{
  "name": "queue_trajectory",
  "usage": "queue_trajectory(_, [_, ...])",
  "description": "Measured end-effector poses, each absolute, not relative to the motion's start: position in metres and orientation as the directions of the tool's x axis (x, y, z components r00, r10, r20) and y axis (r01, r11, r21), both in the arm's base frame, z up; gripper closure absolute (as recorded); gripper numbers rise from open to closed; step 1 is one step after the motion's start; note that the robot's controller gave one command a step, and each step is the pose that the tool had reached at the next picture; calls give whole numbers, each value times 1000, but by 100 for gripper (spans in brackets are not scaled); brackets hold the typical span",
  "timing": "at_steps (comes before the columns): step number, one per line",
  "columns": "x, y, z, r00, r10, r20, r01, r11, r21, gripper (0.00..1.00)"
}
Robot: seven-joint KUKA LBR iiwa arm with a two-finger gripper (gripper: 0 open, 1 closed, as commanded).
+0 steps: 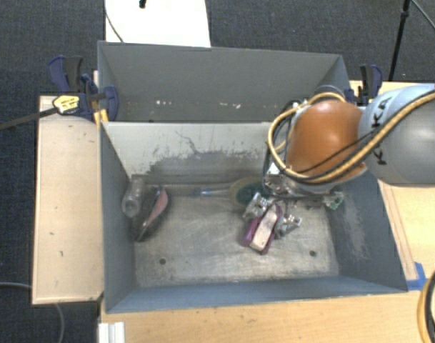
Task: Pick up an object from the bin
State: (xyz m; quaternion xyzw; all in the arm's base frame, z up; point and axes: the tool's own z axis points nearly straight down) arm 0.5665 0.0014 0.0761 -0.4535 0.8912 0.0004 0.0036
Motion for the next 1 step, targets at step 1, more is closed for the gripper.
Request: queue_trajectory(1, [559,0,240,-465,-885,-5,-885,465,-8,100])
